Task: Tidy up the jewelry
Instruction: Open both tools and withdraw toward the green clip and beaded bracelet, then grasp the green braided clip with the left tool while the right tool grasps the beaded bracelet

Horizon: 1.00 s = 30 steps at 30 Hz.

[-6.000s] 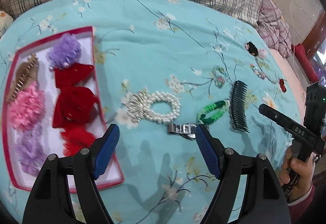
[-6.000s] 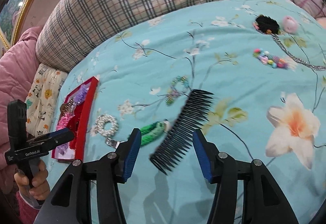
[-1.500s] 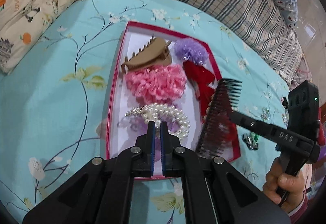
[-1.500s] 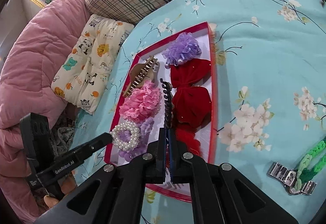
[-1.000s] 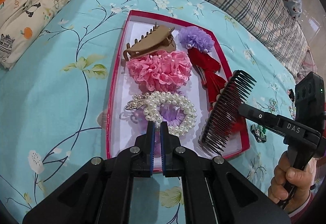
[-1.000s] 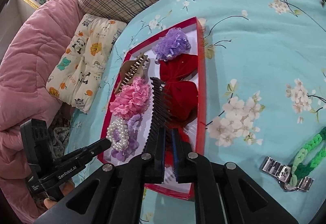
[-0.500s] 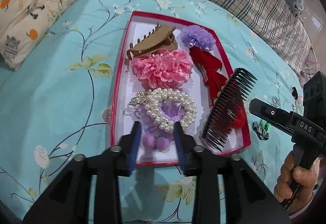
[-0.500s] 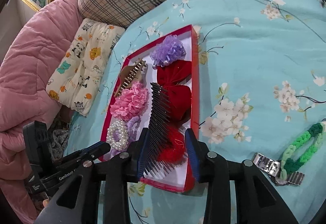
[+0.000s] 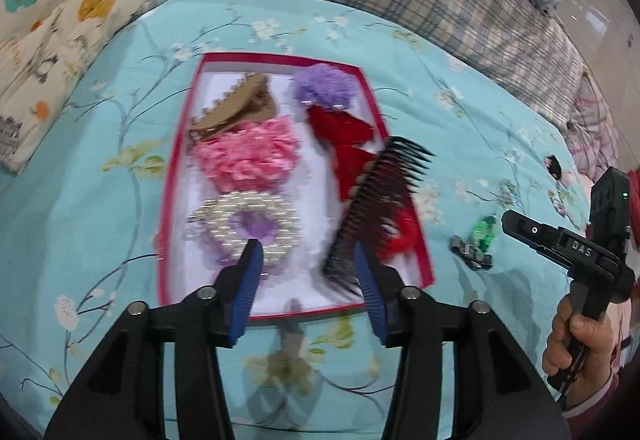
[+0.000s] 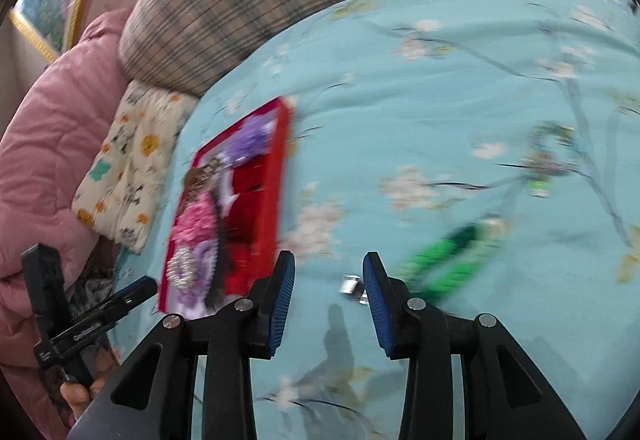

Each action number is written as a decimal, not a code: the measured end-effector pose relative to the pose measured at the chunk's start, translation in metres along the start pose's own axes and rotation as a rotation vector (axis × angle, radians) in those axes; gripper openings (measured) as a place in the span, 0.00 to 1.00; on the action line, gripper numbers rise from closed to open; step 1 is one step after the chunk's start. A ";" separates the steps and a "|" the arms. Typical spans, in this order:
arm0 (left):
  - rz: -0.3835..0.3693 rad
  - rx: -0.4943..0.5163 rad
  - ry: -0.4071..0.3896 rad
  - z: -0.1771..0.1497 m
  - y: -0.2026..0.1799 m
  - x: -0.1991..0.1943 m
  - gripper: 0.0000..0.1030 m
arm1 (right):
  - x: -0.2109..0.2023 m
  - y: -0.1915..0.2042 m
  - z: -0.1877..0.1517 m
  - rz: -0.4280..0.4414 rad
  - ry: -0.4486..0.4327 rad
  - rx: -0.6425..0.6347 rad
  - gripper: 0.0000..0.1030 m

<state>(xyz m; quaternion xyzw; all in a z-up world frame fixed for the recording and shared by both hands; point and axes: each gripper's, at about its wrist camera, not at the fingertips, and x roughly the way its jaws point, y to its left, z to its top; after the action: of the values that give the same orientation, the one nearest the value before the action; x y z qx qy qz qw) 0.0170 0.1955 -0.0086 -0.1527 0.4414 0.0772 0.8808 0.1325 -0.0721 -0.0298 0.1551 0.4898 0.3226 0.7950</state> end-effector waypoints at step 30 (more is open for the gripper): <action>-0.157 0.337 0.156 0.002 -0.181 0.073 0.59 | -0.035 -0.115 0.040 -0.190 -0.097 0.106 0.37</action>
<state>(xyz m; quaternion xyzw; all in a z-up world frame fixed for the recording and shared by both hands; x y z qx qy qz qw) 0.1112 0.0257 -0.0296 -0.0425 0.5018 -0.0789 0.8604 0.1979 -0.1775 -0.0522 0.1652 0.4797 0.2118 0.8353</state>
